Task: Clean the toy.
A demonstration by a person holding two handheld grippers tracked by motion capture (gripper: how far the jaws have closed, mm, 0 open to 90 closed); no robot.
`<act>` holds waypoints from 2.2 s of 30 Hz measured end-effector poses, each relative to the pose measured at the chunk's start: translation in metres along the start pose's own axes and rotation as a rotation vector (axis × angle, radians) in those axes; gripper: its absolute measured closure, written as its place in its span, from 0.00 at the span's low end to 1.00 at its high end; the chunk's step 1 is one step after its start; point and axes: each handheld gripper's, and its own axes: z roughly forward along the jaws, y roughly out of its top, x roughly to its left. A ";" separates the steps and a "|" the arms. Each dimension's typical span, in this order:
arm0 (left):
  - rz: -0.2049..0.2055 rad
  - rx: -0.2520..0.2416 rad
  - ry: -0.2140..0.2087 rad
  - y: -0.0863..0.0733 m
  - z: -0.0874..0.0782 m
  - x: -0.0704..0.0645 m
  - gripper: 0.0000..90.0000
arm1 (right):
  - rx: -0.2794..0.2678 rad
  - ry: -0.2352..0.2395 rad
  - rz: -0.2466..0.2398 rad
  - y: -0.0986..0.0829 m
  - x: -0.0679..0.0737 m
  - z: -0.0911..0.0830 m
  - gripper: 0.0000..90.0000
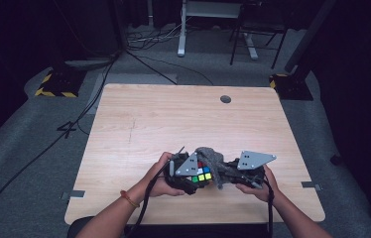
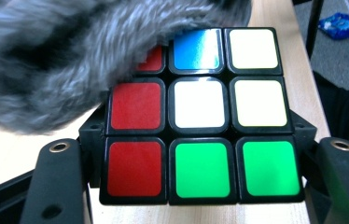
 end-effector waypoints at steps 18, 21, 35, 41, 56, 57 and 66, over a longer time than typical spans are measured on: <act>0.007 0.036 -0.036 -0.002 0.008 -0.009 0.37 | -0.099 0.059 0.003 0.009 0.008 -0.010 0.86; 0.010 0.024 -0.039 -0.002 0.005 -0.009 0.37 | -0.079 0.056 0.005 0.007 0.007 -0.010 0.86; -0.013 -0.015 -0.018 -0.002 -0.009 -0.001 0.37 | -0.038 0.123 0.009 -0.001 0.012 -0.007 0.86; -0.002 0.015 -0.003 -0.001 -0.002 -0.002 0.37 | -0.077 0.135 0.004 0.003 0.012 -0.009 0.86; -0.005 -0.069 -0.028 0.004 -0.017 -0.004 0.37 | 0.011 0.065 0.008 -0.006 0.008 0.002 0.86; -0.009 -0.071 -0.029 0.003 -0.017 -0.003 0.37 | -0.002 0.080 0.011 -0.006 0.009 0.001 0.86; 0.000 0.003 -0.011 0.001 -0.007 -0.002 0.36 | -0.079 0.132 -0.012 0.004 0.017 -0.005 0.86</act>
